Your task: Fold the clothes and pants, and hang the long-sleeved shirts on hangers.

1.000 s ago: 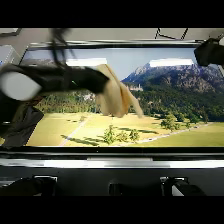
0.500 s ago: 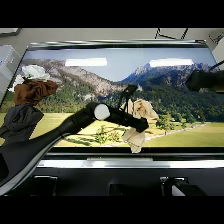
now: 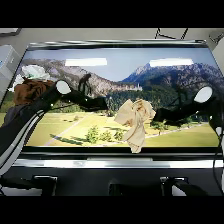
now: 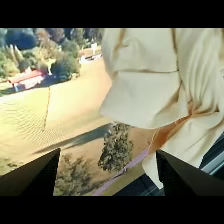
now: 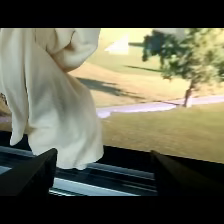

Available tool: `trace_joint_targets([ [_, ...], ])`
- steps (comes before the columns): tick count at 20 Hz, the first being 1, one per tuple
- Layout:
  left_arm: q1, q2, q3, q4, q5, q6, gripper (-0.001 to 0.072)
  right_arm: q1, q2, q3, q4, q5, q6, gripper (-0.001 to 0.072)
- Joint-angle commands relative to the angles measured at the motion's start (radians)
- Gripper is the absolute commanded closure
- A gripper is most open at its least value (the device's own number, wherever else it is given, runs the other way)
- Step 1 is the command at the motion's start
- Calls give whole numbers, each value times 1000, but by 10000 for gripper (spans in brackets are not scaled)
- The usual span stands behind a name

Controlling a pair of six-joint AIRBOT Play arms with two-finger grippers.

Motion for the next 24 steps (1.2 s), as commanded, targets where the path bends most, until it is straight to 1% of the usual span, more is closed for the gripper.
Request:
trace_joint_targets([
  [1, 6, -56, -157, -257, 130, 84, -6, 1, -5, -165, 93, -91, -52, 10],
  [3, -45, -111, -170, -363, 179, 124, -5, 1, -5, -186, 47, -137, -52, 10],
  [6, -104, -161, -168, -481, 261, 168, -5, 1, -5, -186, 75, -145, -53, 10],
  [10, -142, -166, -167, -486, 383, 166, -4, 1, -5, -222, 134, -117, -132, 8],
  [11, -146, -169, -167, -487, 407, 140, 58, 1, -5, -243, 159, -120, -158, 8],
  [14, -166, -171, -165, -539, 472, 130, 66, 1, -5, -310, 224, -122, -203, 8],
  [17, -186, -171, -166, -565, 503, 129, 306, 1, -5, -364, 254, -151, -213, 8],
  [18, -190, -171, -166, -565, 502, 129, 443, 1, -5, -378, 265, -166, -214, 8],
  [19, -195, -170, -166, -565, 500, 130, 633, 1, -5, -393, 285, -183, -219, 8],
  [20, -195, -169, -166, -565, 499, 139, 683, 1, -5, -409, 304, -203, -225, 8],
  [22, -194, -158, -166, -565, 499, 169, 684, 1, -5, -450, 357, -245, -237, 10],
  [24, -194, -142, -166, -564, 502, 185, 684, 2, -5, -492, 408, -257, -254, 11],
])
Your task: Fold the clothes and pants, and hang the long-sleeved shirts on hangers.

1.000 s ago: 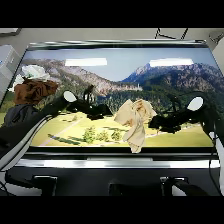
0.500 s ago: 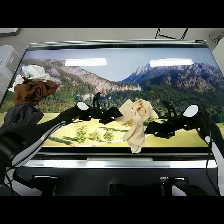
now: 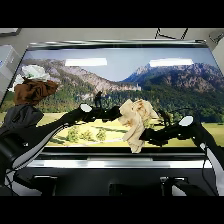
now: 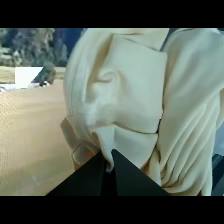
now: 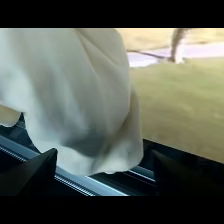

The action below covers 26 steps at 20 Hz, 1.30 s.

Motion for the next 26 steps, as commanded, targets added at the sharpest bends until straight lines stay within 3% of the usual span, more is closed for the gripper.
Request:
trace_joint_targets([
  [1, -2, 24, 0, -3, 11, 34, 685, 1, -1, -71, 108, -39, -39, 12],
  [3, -2, 37, 0, -2, 11, 34, 684, 1, -1, -95, 163, -65, -48, 15],
  [4, -3, 41, 0, -2, 10, 34, 684, 1, -1, -102, 186, -81, -47, 51],
  [7, -2, 62, 0, -2, 11, 42, 685, 1, -1, -104, 200, -91, 7, 387],
  [8, -2, 74, 0, -2, 10, 65, 685, 1, -1, -103, 201, -91, 6, 634],
  [9, -2, 89, 0, -2, 10, 85, 685, 1, 0, -102, 200, -92, 5, 677],
  [13, 50, 235, 5, 24, 12, 214, 687, -1, 28, 65, 76, -5, -6, 679],
  [17, 188, 520, 106, 139, 11, 224, 687, -1, 151, 597, -267, 58, 41, 678],
  [20, 278, 763, 230, 147, 13, 295, 686, -1, 227, 964, -407, 36, 87, 676],
  [23, 333, 961, 248, 214, 25, 278, 686, -1, 315, 1100, -399, 42, 122, 676],
  [26, 361, 1062, 249, 410, 11, 142, 686, -1, 373, 1099, -435, 196, 165, 675],
])
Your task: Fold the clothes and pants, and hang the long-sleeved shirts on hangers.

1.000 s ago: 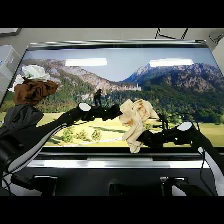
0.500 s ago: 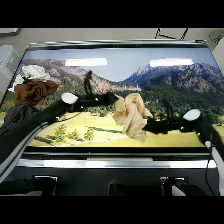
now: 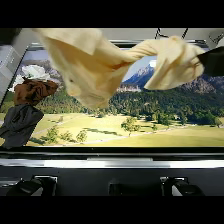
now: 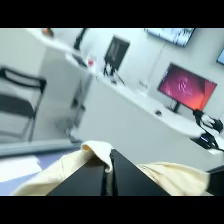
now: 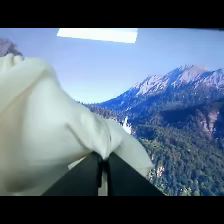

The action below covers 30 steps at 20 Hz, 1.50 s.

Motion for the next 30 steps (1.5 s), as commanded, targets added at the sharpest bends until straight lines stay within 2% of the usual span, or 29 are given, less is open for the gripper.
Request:
trace_joint_targets([
  [1, 55, 145, 16, 241, 0, -131, 686, 0, 56, 67, -95, 201, 53, 675],
  [4, 134, 159, 16, 451, -42, -281, 686, 0, 13, 35, -176, 483, 114, 675],
  [5, 156, 145, 15, 489, -98, -311, 686, 0, 0, -22, -164, 528, 134, 676],
  [7, 167, 105, -31, 499, -200, -314, 686, 0, -6, -203, -110, 502, 142, 675],
  [9, 147, 63, -154, 499, -253, -314, 686, 0, -6, -436, -76, 372, 142, 675],
  [11, 100, 16, -318, 494, -234, -314, 685, 0, -8, -668, -47, 158, 146, 675],
  [14, 5, -80, -534, 455, -94, -314, 685, 0, -44, -917, 1, -140, 147, 675],
  [17, -51, -189, -622, 415, -14, -322, 684, 0, -136, -990, 5, -273, 194, 673],
  [18, -59, -220, -622, 416, -23, -340, 684, 0, -172, -987, -1, -281, 224, 644],
  [19, -59, -241, -621, 416, -27, -351, 684, 0, -201, -978, -3, -280, 242, 508],
  [20, -59, -247, -621, 417, -27, -355, 684, 0, -224, -958, -3, -261, 243, 222],
  [21, -54, -246, -621, 417, -27, -354, 684, 0, -236, -922, -7, -229, 232, 66],
  [24, -29, -238, -618, 417, -27, -354, 684, -12, -243, -734, -68, -143, 224, 44],
  [27, -11, -237, -618, 416, -43, -355, 684, -132, -243, -551, 19, -53, 172, 45],
  [30, -11, -237, -618, 416, -71, -354, 684, -213, -243, -556, 61, 183, 95, 45],
])
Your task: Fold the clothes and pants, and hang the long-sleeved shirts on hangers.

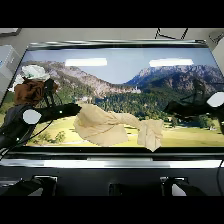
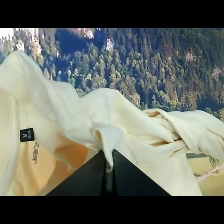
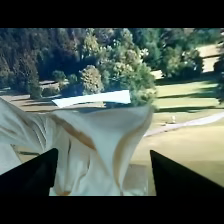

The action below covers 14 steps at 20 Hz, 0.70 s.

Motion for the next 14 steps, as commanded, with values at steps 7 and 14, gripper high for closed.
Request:
trace_joint_targets([
  [7, 4, -2, -2, 0, -37, -1, 683, 132, 6, -308, 138, 84, -68, 30],
  [14, 164, -3, 40, 87, -344, -23, -10, 173, -101, 112, 266, 130, -77, 42],
])
